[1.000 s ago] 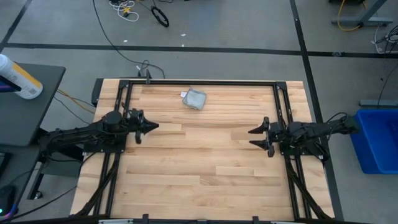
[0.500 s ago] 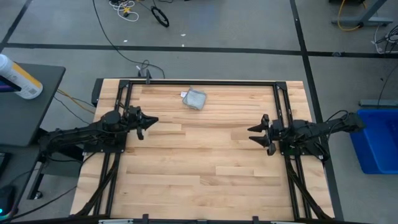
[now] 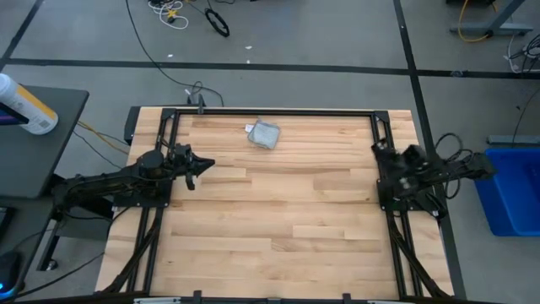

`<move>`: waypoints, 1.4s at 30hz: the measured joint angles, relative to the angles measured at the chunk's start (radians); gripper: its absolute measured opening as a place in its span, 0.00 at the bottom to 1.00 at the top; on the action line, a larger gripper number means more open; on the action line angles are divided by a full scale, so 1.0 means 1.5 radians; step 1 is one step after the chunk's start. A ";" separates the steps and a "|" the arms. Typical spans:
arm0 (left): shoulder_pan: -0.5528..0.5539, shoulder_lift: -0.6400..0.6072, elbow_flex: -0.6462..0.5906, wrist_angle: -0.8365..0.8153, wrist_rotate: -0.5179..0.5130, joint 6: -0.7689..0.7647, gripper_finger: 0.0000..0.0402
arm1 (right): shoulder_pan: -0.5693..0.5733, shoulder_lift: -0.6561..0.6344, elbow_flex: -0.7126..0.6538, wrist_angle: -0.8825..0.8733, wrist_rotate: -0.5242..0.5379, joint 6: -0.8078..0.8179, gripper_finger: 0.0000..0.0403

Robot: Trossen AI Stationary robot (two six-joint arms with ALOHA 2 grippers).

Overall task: Fold microfiber towels
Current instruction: Return to Home Position

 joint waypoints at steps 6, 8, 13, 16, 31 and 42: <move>0.000 0.000 0.000 0.000 0.000 0.000 0.05 | 0.000 0.000 0.000 0.167 0.000 0.000 0.24; 0.000 0.000 0.000 0.000 0.000 0.000 0.05 | 0.000 0.000 0.000 0.205 0.000 0.000 0.21; 0.000 0.000 0.000 0.000 0.000 0.000 0.04 | 0.000 0.000 0.001 0.244 0.000 0.000 0.14; 0.000 0.000 0.000 0.000 0.000 0.000 0.04 | 0.000 0.000 0.001 0.244 0.000 0.000 0.10; 0.000 0.000 0.000 0.000 0.000 0.000 0.04 | 0.000 0.000 0.001 0.244 0.000 0.000 0.12; 0.000 0.000 0.000 0.000 0.000 0.000 0.04 | 0.000 0.000 0.001 0.244 0.000 0.000 0.34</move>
